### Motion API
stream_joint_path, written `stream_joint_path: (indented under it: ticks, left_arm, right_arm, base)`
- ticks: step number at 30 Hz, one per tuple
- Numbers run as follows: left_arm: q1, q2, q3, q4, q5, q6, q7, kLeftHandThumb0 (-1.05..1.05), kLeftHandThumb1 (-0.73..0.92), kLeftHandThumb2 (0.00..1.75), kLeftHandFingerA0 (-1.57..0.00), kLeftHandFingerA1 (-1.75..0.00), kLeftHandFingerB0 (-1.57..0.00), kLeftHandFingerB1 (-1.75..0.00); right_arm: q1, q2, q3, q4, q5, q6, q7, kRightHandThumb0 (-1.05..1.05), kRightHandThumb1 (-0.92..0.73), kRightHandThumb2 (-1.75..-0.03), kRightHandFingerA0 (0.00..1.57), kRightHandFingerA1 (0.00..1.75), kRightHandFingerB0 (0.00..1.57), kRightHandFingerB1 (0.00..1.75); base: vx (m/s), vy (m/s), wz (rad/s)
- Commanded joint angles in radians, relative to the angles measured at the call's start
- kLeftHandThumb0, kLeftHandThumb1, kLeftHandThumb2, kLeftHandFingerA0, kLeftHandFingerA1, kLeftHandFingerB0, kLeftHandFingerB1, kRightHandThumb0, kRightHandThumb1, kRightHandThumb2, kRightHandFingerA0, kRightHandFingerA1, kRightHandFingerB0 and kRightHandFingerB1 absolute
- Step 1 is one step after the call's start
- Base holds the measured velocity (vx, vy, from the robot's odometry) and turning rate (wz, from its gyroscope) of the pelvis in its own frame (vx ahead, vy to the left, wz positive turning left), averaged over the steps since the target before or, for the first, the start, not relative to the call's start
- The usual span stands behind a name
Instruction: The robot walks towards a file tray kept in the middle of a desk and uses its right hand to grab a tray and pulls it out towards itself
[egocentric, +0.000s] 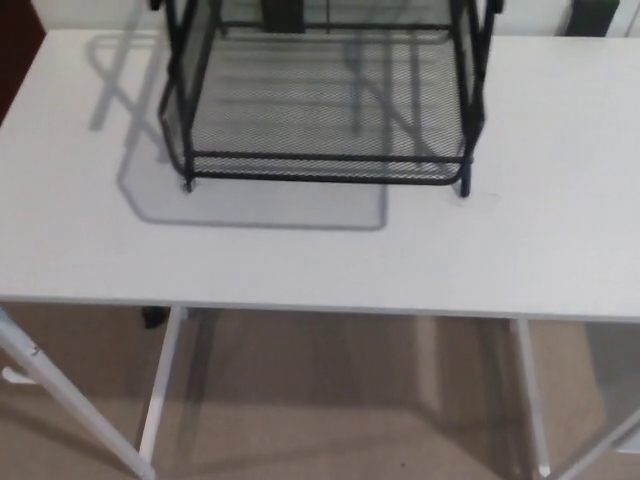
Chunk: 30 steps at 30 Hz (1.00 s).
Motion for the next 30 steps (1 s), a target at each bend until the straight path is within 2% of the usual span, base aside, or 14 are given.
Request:
stream_joint_path:
  ticks: [1,5,6,7,8,12,15,22,23,25,26,28,29,30]
  left_arm:
    - [0.011,0.019,-0.001,-0.012,0.006,-0.007,-0.003,-0.21,0.58,0.58,-0.64,-0.47,-0.39,-0.60]
    - [-0.003,0.025,-0.003,0.015,0.007,-0.015,-0.014,-0.22,0.57,0.57,-0.65,-0.47,-0.39,-0.59]
    - [-0.002,0.024,-0.005,0.017,0.010,-0.019,-0.016,-0.23,0.57,0.58,-0.65,-0.48,-0.40,-0.60]
    - [-0.001,0.024,-0.003,0.014,0.004,-0.019,-0.025,-0.22,0.56,0.57,-0.66,-0.51,-0.39,-0.60]
    - [0.000,0.026,-0.007,0.010,0.007,-0.018,-0.025,-0.22,0.57,0.57,-0.66,-0.49,-0.39,-0.59]
    - [0.006,0.037,-0.027,-0.002,0.020,-0.020,-0.042,-0.23,0.57,0.58,-0.64,-0.50,-0.39,-0.58]
    - [0.013,0.048,-0.051,-0.017,0.033,-0.007,-0.050,-0.25,0.55,0.56,-0.72,-0.51,-0.43,-0.57]
    - [0.003,0.062,-0.074,0.011,0.035,-0.024,-0.070,-0.25,0.55,0.56,-0.68,-0.50,-0.44,-0.58]
    - [0.006,0.062,-0.074,0.004,0.035,-0.023,-0.067,-0.33,0.46,0.74,-0.64,-0.59,-0.42,-0.62]
    - [0.011,0.063,-0.075,-0.002,0.033,-0.026,-0.072,-0.32,0.46,0.73,-0.65,-0.60,-0.41,-0.62]
    - [0.011,0.064,-0.076,-0.001,0.036,-0.028,-0.069,-0.25,0.55,0.56,-0.70,-0.50,-0.44,-0.56]
    - [0.007,0.064,-0.079,0.007,0.043,-0.029,-0.057,-0.25,0.55,0.56,-0.71,-0.50,-0.44,-0.56]
    - [0.014,0.069,-0.081,0.003,0.047,-0.028,-0.057,-0.26,0.55,0.56,-0.70,-0.48,-0.44,-0.55]
    - [0.020,0.068,-0.084,-0.001,0.051,-0.029,-0.055,-0.26,0.55,0.57,-0.68,-0.47,-0.43,-0.55]
  right_arm:
    - [0.008,-0.002,-0.003,0.002,0.006,-0.026,0.002,-0.32,-0.54,-0.56,0.54,0.55,0.29,0.40]
    - [0.007,-0.003,0.001,0.000,0.001,-0.024,-0.003,-0.32,-0.55,-0.57,0.55,0.56,0.29,0.41]
    - [0.017,-0.003,0.004,-0.020,-0.001,-0.018,-0.006,-0.25,-0.37,-0.86,0.48,0.67,0.19,0.53]
    - [0.018,-0.002,0.005,-0.023,-0.002,-0.023,-0.007,-0.25,-0.38,-0.86,0.48,0.67,0.19,0.53]
    - [0.017,-0.001,0.005,-0.022,-0.003,-0.022,-0.008,-0.32,-0.56,-0.57,0.53,0.58,0.29,0.42]
    - [-0.006,-0.006,0.002,0.033,-0.003,-0.039,-0.004,-0.33,-0.56,-0.57,0.54,0.56,0.29,0.41]
    - [0.008,-0.005,0.006,0.015,-0.007,-0.044,0.000,-0.34,-0.56,-0.57,0.54,0.58,0.30,0.42]
    - [-0.002,-0.011,0.016,0.036,-0.024,-0.060,-0.010,-0.35,-0.55,-0.56,0.56,0.55,0.31,0.41]
    - [0.007,-0.011,0.020,0.020,-0.026,-0.061,-0.007,-0.36,-0.56,-0.57,0.55,0.57,0.30,0.42]
    - [0.017,-0.008,0.025,0.003,-0.033,-0.066,-0.017,-0.33,-0.57,-0.58,0.57,0.57,0.31,0.42]
    - [0.023,-0.007,0.030,-0.013,-0.039,-0.065,-0.024,-0.31,-0.55,-0.56,0.59,0.55,0.31,0.40]
    - [0.041,-0.003,0.047,-0.059,-0.065,-0.069,-0.056,-0.31,-0.54,-0.56,0.61,0.56,0.33,0.42]
    - [0.067,0.006,0.059,-0.087,-0.083,-0.115,-0.074,-0.30,-0.54,-0.56,0.63,0.57,0.35,0.42]
    - [0.103,0.014,0.068,-0.159,-0.092,-0.117,-0.086,-0.40,-0.43,-0.72,0.62,0.62,0.34,0.50]
  base:
    - [0.03,-0.019,-0.08]
    - [-0.01,0.025,-0.02]
    - [-0.05,0.114,0.01]
    - [-0.03,0.132,-0.13]
    - [0.12,0.111,0.75]
    - [0.09,0.076,-0.04]
    - [0.02,0.018,0.09]
    - [0.03,-0.046,0.05]
    - [0.02,-0.081,0.00]
    - [0.00,0.000,0.00]
    - [0.00,0.000,0.00]
    - [0.00,0.000,0.00]
    - [0.00,0.000,0.00]
    - [0.00,0.000,0.00]
